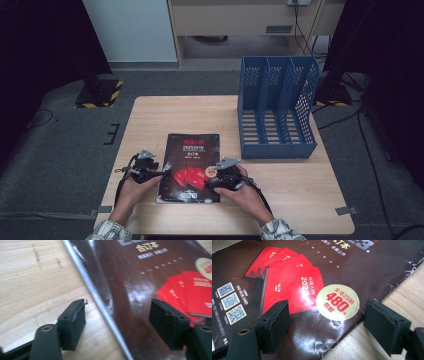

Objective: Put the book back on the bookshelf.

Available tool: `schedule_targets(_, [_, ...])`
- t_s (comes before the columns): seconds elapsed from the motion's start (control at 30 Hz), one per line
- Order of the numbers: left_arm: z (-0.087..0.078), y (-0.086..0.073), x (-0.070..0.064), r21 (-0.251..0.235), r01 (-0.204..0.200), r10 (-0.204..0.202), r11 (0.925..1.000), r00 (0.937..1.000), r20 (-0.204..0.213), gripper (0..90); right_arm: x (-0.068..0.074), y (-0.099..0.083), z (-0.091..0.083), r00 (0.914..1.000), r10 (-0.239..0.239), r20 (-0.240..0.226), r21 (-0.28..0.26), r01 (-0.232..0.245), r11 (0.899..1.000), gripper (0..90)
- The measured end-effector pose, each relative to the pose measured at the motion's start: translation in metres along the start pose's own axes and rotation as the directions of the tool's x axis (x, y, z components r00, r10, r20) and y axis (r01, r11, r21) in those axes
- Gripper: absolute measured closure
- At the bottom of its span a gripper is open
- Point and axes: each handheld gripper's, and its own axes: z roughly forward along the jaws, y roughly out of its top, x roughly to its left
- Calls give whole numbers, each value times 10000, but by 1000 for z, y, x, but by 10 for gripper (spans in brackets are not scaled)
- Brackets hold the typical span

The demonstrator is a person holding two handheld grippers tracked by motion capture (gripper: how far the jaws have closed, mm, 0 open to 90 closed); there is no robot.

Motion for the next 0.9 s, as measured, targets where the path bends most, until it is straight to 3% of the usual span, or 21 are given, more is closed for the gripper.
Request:
schedule_targets(0.1, [3,4,-3,183,-169,167,9997,9998,96,264,0,0,0,10000,4,12,8,-4,10000,210])
schedule_targets(0.2, [6,8,-10,464,-311,285,9984,9980,564,273,0,0,0,10000,-21,12,11,21,10000,210])
schedule_targets(0.27, [7,12,-12,732,-350,325,9967,9988,353,254,0,0,0,10000,-6,19,11,6,10000,210])
schedule_targets(0.37, [5,13,-10,667,288,-305,9974,9992,248,312,0,0,0,10000,5,29,18,-5,10000,211])
schedule_targets(0.47, [3,11,-7,592,505,-523,9970,9982,293,366,0,0,0,10000,7,30,19,-7,10000,211])
schedule_targets(0.63, [1,10,-6,585,604,-625,9965,9974,350,396,0,0,0,10000,14,24,23,-14,10000,211])
schedule_targets(0.7, [1,11,-5,546,856,-876,9948,9955,353,424,0,0,0,10000,-1,13,28,1,10000,211])
schedule_targets(0.8, [-1,11,-6,674,567,-590,9961,9977,337,434,0,0,0,10000,13,28,10,-13,10000,211])
schedule_targets(0.9, [-2,10,-5,651,659,-690,9957,9965,474,438,0,0,0,10000,9,24,6,-9,10000,211])
